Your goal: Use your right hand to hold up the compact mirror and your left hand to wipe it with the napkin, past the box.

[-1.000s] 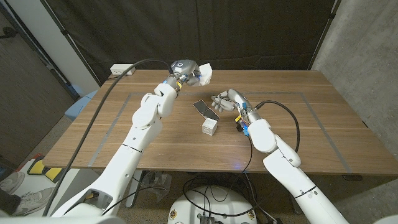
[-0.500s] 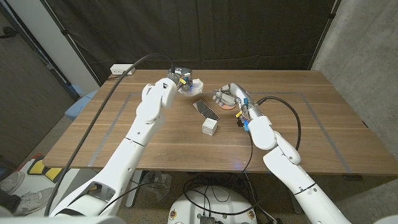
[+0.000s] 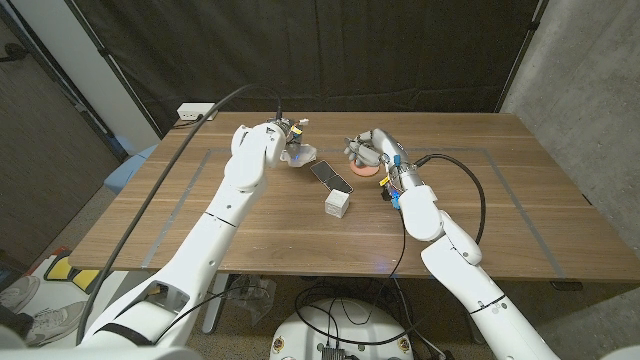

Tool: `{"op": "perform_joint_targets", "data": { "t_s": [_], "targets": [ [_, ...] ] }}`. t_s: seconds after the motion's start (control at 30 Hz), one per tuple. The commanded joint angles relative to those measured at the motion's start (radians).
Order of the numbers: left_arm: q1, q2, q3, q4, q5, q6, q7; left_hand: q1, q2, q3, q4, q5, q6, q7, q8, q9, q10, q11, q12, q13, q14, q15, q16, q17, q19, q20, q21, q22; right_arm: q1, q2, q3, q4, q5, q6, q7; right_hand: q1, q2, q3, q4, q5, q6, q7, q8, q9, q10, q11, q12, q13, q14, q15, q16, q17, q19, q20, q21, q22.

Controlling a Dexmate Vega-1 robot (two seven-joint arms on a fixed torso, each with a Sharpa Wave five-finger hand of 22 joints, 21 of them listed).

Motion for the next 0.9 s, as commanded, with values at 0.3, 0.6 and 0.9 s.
{"op": "perform_joint_targets", "data": {
  "t_s": [0.3, 0.6, 0.9],
  "targets": [
    [0.006, 0.015, -0.033, -0.034, -0.008, -0.041, -0.147, -0.255, -0.14, -0.089, 0.147, 0.053, -0.437, -0.084, -0.158, -0.015, -0.43, 0.07, -0.068, -0.121, -0.514, 0.096, -0.076, -0.213, -0.196, 0.104, -0.278, 0.0, -0.023, 0.034, -0.002, -0.022, -0.036, 0.005, -0.062, -0.003, 0.007, 0.004, -0.003, -0.001, 0.006, -0.001, -0.007, 0.004, 0.007, -0.001, -0.003, 0.006, 0.023, -0.031, -0.007, 0.003, 0.01, -0.108, -0.004, 0.002],
    [0.171, 0.007, -0.172, -0.121, -0.209, -0.063, 0.226, -0.451, -0.068, -0.165, 0.258, 0.043, -0.742, -0.12, -0.165, -0.038, -0.749, 0.095, -0.063, -0.198, -0.844, 0.187, -0.072, -0.262, -0.352, 0.158, -0.429, 0.003, -0.031, 0.051, -0.001, -0.027, 0.001, -0.001, -0.035, -0.061, 0.006, 0.011, 0.036, -0.022, -0.033, -0.018, -0.051, -0.035, -0.087, 0.012, -0.074, -0.038, -0.076, -0.007, -0.145, -0.129, -0.009, -0.076, -0.038, -0.003],
    [0.289, -0.004, -0.336, -0.049, -0.625, -0.302, 0.687, -0.515, -0.029, -0.178, 0.267, 0.034, -0.77, -0.142, -0.15, -0.043, -0.769, 0.116, -0.048, -0.216, -0.889, 0.19, -0.065, -0.268, -0.432, 0.179, -0.482, 0.005, -0.021, 0.062, 0.011, 0.009, 0.102, 0.043, -0.022, -0.254, -0.048, -0.025, 0.108, -0.055, -0.304, 0.006, -0.216, -0.117, -0.453, 0.081, -0.108, -0.161, -0.388, 0.119, -0.358, -0.291, -0.102, 0.009, -0.145, -0.002]
  ]
}}
